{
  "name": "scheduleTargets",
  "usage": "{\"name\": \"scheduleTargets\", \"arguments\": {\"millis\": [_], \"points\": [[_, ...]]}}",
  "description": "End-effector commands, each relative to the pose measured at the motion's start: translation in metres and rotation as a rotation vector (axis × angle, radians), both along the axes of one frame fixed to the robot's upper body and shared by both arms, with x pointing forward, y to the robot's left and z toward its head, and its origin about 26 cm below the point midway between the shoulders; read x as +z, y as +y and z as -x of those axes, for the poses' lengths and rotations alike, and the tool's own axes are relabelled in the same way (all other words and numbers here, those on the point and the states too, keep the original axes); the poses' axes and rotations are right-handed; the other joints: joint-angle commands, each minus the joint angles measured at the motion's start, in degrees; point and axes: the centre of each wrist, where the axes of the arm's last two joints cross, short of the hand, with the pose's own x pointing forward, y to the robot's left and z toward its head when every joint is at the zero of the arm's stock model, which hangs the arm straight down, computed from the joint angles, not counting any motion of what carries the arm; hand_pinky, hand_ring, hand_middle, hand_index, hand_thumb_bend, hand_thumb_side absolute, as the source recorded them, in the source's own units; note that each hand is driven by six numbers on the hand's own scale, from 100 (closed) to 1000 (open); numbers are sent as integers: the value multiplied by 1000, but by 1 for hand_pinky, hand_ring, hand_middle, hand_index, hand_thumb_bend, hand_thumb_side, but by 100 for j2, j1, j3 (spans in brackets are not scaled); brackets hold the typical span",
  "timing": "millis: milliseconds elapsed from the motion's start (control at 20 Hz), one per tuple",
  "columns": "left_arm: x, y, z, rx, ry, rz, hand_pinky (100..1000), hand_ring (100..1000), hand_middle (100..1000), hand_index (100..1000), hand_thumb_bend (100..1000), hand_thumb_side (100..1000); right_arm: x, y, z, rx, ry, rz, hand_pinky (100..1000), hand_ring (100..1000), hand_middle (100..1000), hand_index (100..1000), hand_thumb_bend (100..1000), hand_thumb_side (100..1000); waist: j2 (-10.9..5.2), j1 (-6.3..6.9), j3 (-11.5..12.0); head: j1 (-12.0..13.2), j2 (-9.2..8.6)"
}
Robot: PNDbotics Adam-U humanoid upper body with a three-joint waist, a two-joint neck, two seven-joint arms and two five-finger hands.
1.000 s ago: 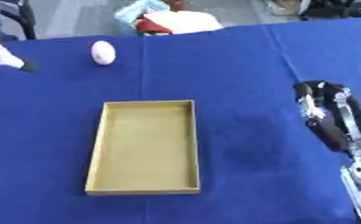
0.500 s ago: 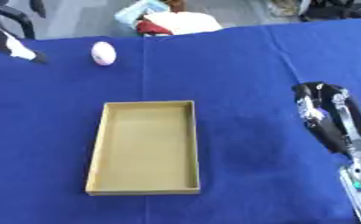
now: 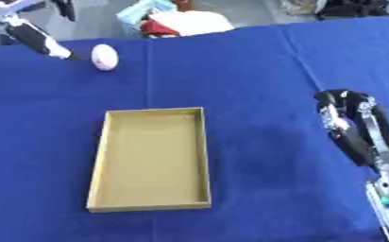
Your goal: Pick up objects on the table and place them in the box.
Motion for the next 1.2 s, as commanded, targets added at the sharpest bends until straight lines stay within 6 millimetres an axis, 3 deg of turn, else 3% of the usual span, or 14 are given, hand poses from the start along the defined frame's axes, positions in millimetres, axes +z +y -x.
{"name": "scheduleTargets", "arguments": {"millis": [50, 800, 1200], "points": [[5, 9, -5, 80, -35, 20, 672, 603, 461, 572, 693, 420, 9, -1, -2, 11, -24, 3, 501, 601, 501, 697, 100, 848, -76, -3, -32, 32, -46], [-23, 19, -18, 259, -45, -17, 672, 606, 460, 576, 705, 434, 11, 1, -2, 20, -34, -5, 499, 601, 499, 697, 100, 853, 48, 98, -193, 35, -58], [-30, 20, -18, 298, -103, 6, 668, 596, 455, 569, 652, 364, 12, 1, -3, 22, -37, -9, 499, 601, 499, 696, 100, 855, 96, 121, -221, 31, -75]]}}
